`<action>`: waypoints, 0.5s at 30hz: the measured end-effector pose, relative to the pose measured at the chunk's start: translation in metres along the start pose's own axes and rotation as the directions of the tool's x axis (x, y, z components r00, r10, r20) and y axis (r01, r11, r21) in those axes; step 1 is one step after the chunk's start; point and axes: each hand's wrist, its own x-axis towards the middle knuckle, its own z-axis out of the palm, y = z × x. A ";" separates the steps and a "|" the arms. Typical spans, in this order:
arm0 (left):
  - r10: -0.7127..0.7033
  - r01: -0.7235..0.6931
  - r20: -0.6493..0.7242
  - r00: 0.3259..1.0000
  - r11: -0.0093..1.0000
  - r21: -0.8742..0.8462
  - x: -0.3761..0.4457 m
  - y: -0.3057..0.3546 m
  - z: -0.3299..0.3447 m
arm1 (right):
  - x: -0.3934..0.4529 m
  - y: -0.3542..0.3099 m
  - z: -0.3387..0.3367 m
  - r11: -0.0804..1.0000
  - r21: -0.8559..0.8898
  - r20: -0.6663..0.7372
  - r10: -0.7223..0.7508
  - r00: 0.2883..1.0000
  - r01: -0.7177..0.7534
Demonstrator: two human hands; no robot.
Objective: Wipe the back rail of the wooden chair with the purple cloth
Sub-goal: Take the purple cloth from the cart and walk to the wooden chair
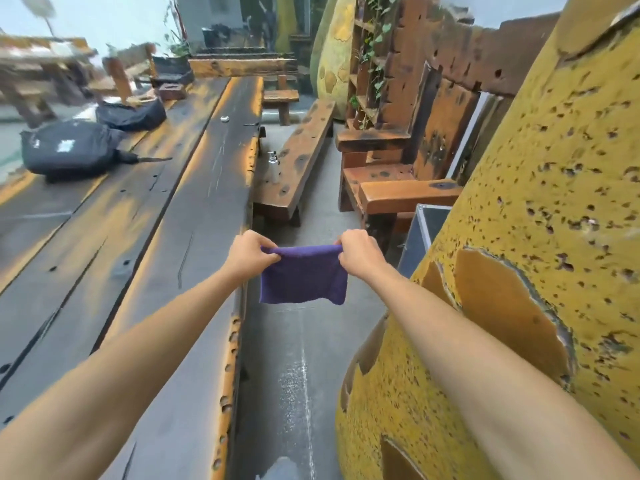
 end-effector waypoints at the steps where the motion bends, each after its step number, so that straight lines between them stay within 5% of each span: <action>1: -0.005 0.006 -0.025 1.000 1.000 0.012 0.011 -0.001 0.001 | 0.013 0.001 0.000 1.000 0.000 -0.015 0.005 1.000 -0.005; 15: 0.005 -0.015 0.088 0.996 0.993 0.121 0.168 -0.004 0.030 | 0.149 0.028 0.024 0.974 -0.225 -0.068 0.001 0.998 -0.016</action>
